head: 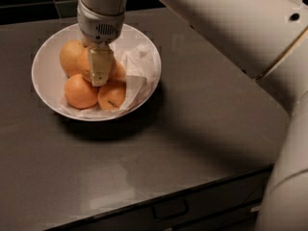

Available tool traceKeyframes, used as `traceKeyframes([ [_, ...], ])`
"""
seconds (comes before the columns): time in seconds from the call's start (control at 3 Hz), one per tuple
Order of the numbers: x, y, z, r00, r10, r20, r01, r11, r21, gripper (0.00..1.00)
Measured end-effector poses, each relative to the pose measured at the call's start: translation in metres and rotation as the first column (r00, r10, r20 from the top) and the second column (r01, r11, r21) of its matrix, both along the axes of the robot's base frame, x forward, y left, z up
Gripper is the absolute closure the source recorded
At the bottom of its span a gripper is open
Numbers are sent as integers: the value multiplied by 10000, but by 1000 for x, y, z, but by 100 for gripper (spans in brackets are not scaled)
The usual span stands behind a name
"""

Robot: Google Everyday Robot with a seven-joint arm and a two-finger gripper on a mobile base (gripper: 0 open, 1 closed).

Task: Pick orange from white bowl

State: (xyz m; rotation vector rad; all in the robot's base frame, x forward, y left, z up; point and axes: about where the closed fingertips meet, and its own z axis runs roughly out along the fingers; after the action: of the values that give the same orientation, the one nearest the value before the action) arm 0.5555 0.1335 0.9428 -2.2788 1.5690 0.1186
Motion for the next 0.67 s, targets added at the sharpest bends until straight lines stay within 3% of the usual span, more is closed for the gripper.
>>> traceKeyframes([
  [0.33,0,0,0,10000,-27,-3,27,10000,-4,52],
  [0.67,0,1,0,10000,-27,-16,27,10000,-8,34],
])
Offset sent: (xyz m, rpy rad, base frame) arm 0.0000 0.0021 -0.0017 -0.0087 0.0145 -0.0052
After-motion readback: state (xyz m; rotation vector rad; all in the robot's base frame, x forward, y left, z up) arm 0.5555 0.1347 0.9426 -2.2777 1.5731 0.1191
